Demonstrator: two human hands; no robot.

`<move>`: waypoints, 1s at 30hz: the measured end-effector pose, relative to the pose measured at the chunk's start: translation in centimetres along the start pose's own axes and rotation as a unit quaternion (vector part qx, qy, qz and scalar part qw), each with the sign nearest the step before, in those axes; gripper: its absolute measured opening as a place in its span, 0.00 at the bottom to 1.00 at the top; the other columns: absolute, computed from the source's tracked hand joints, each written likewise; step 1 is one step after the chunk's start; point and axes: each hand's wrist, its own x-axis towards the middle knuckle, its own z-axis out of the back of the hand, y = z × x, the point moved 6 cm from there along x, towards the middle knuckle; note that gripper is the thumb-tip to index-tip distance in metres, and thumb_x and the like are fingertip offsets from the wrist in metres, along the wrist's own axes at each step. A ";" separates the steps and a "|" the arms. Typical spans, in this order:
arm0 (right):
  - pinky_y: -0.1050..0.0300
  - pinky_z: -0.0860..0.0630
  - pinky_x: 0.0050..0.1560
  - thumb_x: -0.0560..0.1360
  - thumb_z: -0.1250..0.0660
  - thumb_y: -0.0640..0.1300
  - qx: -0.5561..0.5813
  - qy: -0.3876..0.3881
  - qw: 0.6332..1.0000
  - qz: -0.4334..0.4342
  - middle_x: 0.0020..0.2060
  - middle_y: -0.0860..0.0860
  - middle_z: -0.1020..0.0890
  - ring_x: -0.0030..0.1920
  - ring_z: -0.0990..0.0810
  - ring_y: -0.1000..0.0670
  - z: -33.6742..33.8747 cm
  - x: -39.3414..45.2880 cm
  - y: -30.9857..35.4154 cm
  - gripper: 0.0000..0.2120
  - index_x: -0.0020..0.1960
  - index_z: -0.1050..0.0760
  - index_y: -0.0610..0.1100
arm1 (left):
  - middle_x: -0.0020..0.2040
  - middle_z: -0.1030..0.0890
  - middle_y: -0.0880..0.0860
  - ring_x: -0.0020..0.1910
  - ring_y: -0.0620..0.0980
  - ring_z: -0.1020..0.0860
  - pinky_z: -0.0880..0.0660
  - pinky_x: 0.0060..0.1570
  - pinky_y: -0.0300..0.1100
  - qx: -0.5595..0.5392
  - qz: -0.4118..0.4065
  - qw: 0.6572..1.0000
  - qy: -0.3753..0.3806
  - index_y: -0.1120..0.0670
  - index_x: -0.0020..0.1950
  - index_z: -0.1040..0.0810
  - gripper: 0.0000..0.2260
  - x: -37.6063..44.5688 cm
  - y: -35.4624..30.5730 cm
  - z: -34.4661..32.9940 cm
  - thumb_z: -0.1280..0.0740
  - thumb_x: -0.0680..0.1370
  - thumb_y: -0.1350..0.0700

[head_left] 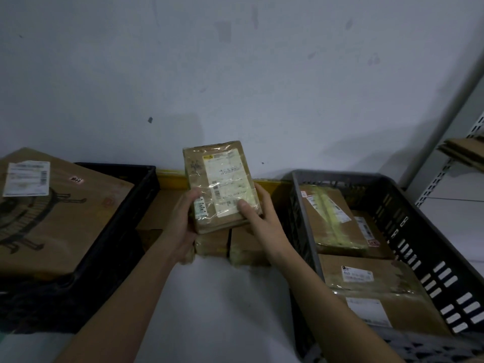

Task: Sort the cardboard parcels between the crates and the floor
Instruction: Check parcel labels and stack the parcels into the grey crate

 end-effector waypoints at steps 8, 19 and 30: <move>0.48 0.20 0.60 0.73 0.26 0.54 0.044 -0.066 0.997 0.020 0.64 0.53 0.21 0.63 0.21 0.51 2.0 0.1 0.1 0.26 0.68 0.30 0.60 | 0.61 0.18 0.53 0.55 0.53 0.16 0.19 0.48 0.56 0.094 -0.020 0.995 -0.026 0.45 0.71 0.33 0.24 0.4 -1.3 -0.4 0.30 0.77 0.44; 0.58 0.18 0.50 0.78 0.31 0.46 0.032 -0.073 0.997 0.004 0.60 0.51 0.20 0.54 0.17 0.56 5.1 -1.9 1.6 0.18 0.67 0.27 0.53 | 0.63 0.19 0.53 0.59 0.59 0.19 0.21 0.51 0.66 0.135 0.004 0.990 0.039 0.39 0.69 0.31 0.27 1.3 -2.9 -2.4 0.25 0.72 0.48; 0.39 0.42 0.76 0.65 0.30 0.72 -0.405 -0.121 0.904 0.059 0.79 0.51 0.49 0.78 0.50 0.46 9.0 -4.1 3.3 0.46 0.77 0.44 0.60 | 0.56 0.18 0.48 0.49 0.52 0.16 0.18 0.41 0.51 0.209 -0.050 0.977 -0.017 0.41 0.68 0.30 0.19 2.4 0.0 -9.4 0.31 0.78 0.47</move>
